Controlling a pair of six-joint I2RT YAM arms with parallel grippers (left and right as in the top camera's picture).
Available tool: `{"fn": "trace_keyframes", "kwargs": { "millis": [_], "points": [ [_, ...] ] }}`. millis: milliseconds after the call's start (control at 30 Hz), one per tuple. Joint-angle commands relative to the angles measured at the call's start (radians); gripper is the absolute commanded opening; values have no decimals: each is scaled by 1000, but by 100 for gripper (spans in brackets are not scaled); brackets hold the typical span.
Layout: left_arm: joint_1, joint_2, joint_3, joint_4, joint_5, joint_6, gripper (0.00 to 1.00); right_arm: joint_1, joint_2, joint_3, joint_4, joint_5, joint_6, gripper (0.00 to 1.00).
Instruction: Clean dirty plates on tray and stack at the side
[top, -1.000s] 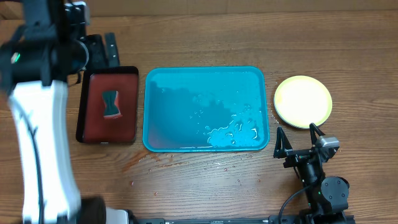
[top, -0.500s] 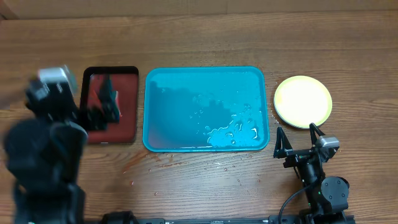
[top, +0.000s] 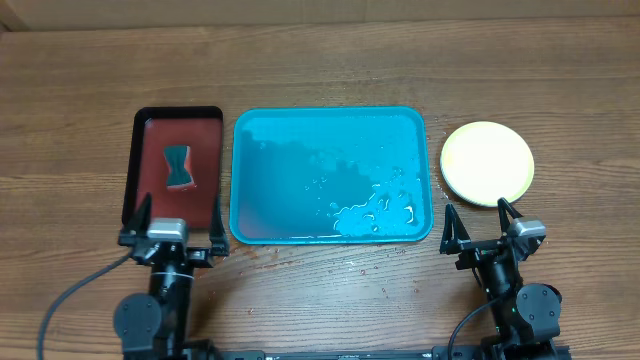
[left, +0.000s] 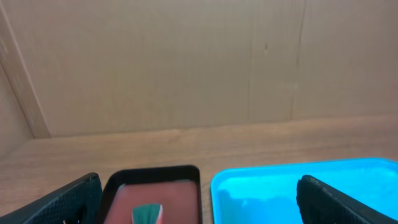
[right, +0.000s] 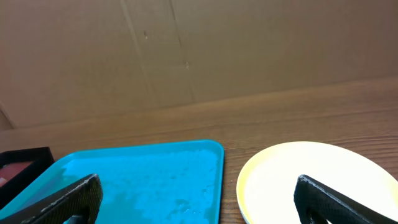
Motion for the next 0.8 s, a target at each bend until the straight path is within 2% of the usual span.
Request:
{"fn": "trace_keyframes", "kwargs": {
  "millis": [0,100,267,367,767],
  "points": [
    [-9,-66,-98,40,3,85,100,1,-12,-11,8,10,-4,100],
    [-9,-101,-161,45,1,157,100,1,-12,-11,8,10,-4,100],
    [-9,-120,-229,53,-1,209,100,1,-12,-11,8,10,-4,100],
    [-9,-142,-240,14,-9,202,100,1,-12,-11,8,10,-4,100],
    [-9,-143,-240,17,-8,192,100,1,-12,-11,8,10,-4,100]
  ]
}}
